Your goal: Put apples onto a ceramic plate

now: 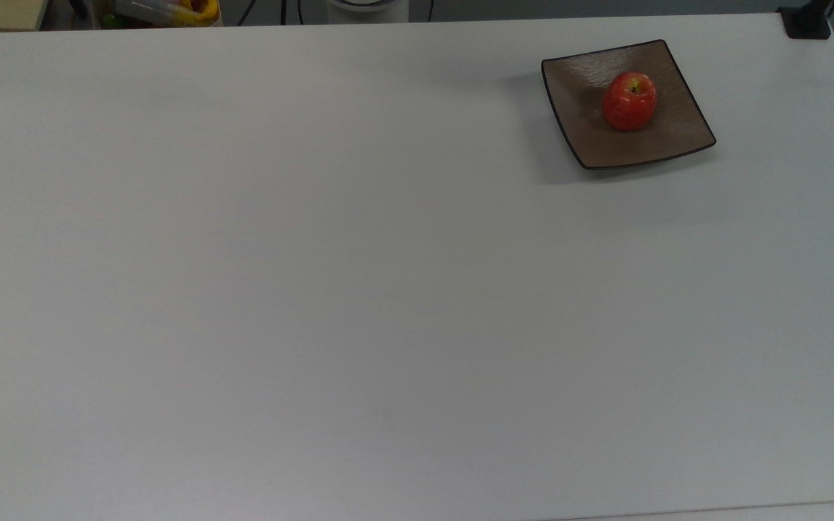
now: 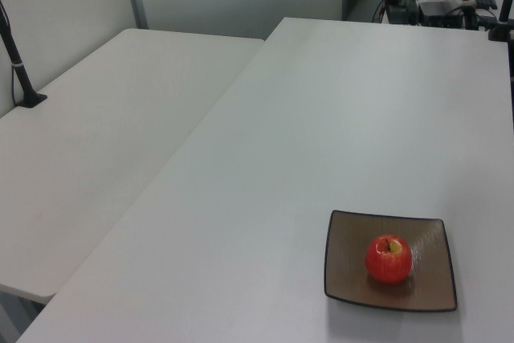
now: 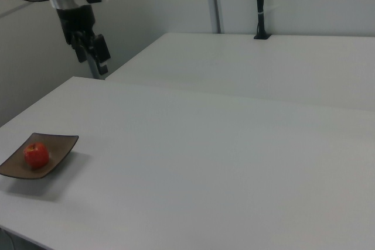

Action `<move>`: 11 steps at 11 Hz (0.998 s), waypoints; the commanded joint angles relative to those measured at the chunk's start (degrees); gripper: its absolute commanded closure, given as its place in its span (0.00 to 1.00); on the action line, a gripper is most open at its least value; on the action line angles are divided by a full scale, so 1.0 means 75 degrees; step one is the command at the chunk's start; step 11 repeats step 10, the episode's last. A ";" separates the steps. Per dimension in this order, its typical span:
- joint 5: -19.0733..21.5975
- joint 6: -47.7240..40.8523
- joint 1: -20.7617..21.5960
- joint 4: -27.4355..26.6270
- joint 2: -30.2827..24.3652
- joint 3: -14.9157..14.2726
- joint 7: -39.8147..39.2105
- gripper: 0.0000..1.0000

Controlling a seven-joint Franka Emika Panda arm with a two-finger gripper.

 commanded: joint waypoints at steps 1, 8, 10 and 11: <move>0.0153 0.0680 -0.0128 -0.0445 -0.0105 -0.0072 -0.1300 0.00; 0.0060 0.1609 -0.0280 -0.0716 0.0317 0.0034 -0.3451 0.00; 0.0048 0.1597 -0.0257 -0.0681 0.0317 0.0045 -0.3451 0.00; 0.0048 0.1597 -0.0257 -0.0681 0.0317 0.0045 -0.3451 0.00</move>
